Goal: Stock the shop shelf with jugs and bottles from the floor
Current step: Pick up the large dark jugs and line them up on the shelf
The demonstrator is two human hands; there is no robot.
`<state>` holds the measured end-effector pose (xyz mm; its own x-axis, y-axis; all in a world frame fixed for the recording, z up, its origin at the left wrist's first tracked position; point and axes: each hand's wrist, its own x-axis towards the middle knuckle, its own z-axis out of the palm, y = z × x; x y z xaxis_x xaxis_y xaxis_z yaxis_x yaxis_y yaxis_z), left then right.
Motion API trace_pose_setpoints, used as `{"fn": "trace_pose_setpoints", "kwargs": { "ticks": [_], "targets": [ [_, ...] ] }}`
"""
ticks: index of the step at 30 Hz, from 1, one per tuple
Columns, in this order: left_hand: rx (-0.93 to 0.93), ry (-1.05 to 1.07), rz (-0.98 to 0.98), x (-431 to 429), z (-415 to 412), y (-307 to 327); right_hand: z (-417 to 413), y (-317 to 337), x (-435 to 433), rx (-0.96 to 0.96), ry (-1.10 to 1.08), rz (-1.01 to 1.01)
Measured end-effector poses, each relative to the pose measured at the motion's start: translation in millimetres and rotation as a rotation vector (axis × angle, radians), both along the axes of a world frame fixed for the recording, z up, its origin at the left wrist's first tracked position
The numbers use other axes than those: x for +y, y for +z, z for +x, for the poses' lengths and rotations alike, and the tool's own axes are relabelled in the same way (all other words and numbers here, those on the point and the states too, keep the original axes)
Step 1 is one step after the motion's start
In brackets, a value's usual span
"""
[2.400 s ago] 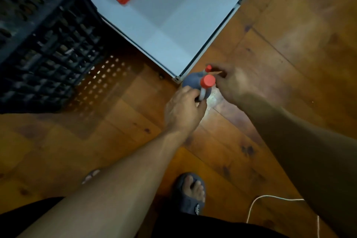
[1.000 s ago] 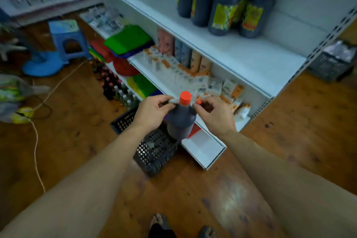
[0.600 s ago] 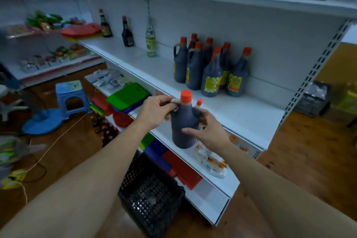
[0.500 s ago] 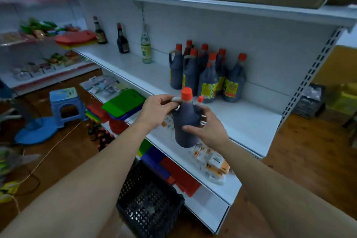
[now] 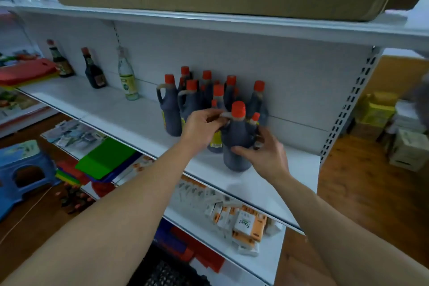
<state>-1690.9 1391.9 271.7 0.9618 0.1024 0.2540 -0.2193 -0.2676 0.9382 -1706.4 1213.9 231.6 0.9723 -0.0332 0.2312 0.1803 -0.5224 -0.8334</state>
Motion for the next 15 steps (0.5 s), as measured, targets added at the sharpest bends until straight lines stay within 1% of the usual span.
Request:
{"fn": "trace_pose_setpoints", "kwargs": {
  "ticks": [4, 7, 10, 13, 15],
  "targets": [
    [0.004, -0.034, 0.055, -15, 24, -5, 14, -8, -7, 0.032, -0.071, 0.015],
    [0.038, -0.032, 0.033, -20, 36, -10, 23, -12, -5, 0.066, -0.127, 0.057],
    [0.031, 0.046, 0.020, -13, 40, -22, 30, -11, -2, 0.101, -0.207, 0.088],
    [-0.020, 0.187, 0.164, 6, 34, -45, 31, -9, 4, 0.118, -0.265, 0.132],
    [0.016, 0.221, 0.227, 14, 30, -56, 31, -9, 10, 0.120, -0.272, 0.142]
  ]
}}
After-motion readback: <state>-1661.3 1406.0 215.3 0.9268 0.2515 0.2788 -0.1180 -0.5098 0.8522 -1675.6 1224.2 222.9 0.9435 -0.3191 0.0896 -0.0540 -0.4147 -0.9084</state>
